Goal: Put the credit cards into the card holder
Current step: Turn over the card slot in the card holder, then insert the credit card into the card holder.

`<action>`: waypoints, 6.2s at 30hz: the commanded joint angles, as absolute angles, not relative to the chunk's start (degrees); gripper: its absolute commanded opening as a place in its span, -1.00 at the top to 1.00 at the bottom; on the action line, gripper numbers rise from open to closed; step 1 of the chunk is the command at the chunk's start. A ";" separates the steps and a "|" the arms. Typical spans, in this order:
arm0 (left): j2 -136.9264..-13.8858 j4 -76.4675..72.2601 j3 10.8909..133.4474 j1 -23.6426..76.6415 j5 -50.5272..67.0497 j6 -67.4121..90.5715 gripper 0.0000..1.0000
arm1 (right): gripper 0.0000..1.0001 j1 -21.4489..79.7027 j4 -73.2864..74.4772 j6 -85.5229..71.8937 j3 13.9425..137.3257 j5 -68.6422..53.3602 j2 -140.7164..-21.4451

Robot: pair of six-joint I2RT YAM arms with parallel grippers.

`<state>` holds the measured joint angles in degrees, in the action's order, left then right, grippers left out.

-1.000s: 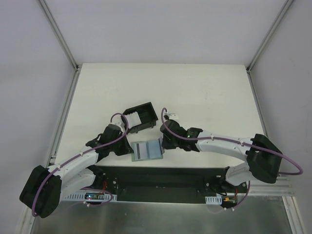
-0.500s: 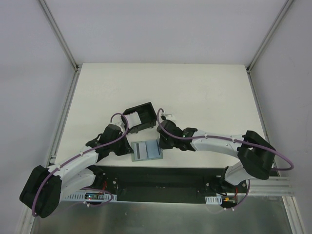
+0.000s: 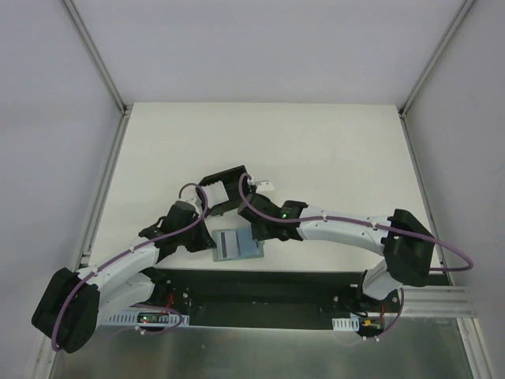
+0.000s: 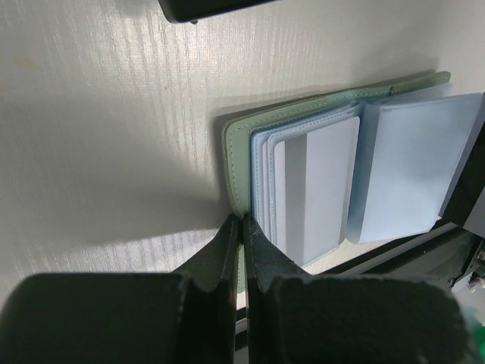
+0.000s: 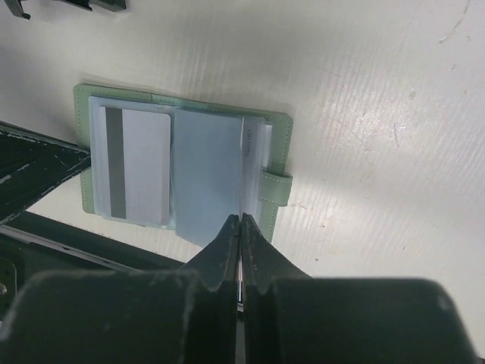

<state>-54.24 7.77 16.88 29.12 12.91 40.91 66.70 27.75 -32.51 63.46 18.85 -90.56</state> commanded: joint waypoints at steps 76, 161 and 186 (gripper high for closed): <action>-53.79 9.05 14.68 28.48 9.75 41.57 1.00 | 0.99 61.44 -4.28 -36.03 45.28 2.82 -79.98; -55.55 9.05 15.29 28.48 10.19 41.57 1.00 | 0.99 56.51 -25.84 -45.97 34.72 -8.61 -86.57; -55.72 9.05 15.56 28.48 10.37 41.66 1.00 | 0.99 56.51 -28.92 -47.46 33.22 -8.62 -91.41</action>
